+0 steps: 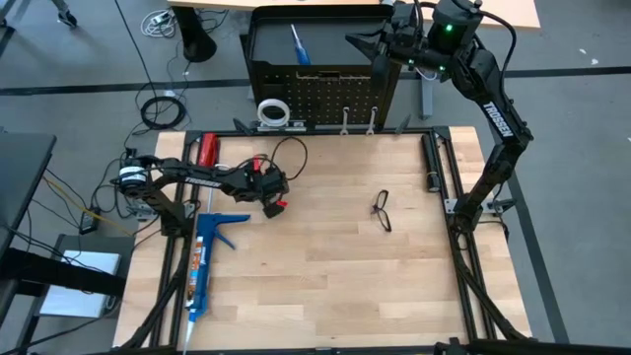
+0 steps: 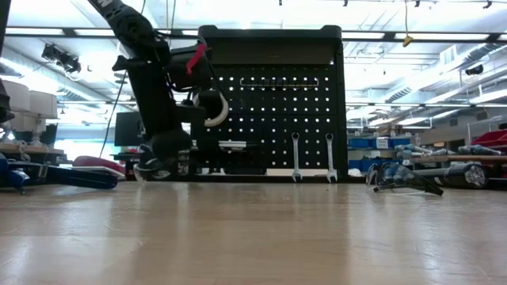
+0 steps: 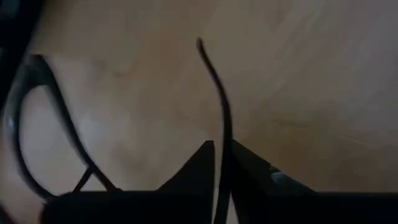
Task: Hang tools onto peg board
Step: Remove the black safety glasses from the black pegboard
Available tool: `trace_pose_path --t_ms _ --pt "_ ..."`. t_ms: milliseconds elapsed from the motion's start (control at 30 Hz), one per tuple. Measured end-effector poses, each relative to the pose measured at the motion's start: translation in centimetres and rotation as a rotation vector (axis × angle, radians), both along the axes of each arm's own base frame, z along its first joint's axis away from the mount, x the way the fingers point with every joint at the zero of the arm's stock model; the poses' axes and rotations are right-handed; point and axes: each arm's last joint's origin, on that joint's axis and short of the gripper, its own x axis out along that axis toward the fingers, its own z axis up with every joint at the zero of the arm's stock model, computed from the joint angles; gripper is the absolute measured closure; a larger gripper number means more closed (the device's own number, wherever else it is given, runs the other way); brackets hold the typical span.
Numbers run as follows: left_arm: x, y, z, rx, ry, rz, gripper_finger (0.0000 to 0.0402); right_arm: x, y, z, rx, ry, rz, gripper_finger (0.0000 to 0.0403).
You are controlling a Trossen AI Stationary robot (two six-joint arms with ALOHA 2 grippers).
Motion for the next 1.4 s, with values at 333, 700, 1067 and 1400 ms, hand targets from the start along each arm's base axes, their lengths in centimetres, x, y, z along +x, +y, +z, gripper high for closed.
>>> trace_pose_path --t_ms 333,700,1067,1400 --pt "2.5 0.5 3.8 -0.009 -0.138 0.049 0.0177 0.3 -0.1 -0.3 0.02 0.007 0.016 0.039" --pt "2.0 -0.1 9.0 -0.089 -0.033 0.131 0.0136 0.2 -0.1 -1.3 0.066 0.1 0.041 0.039" --pt "-3.2 -1.6 9.6 -0.039 -0.204 0.16 0.0192 5.5 3.8 -5.4 0.0 0.313 0.236 0.0391" --pt "-6.1 1.0 5.0 -0.22 -0.273 0.296 0.0214 10.8 3.7 -13.9 0.168 0.424 0.391 0.0386"
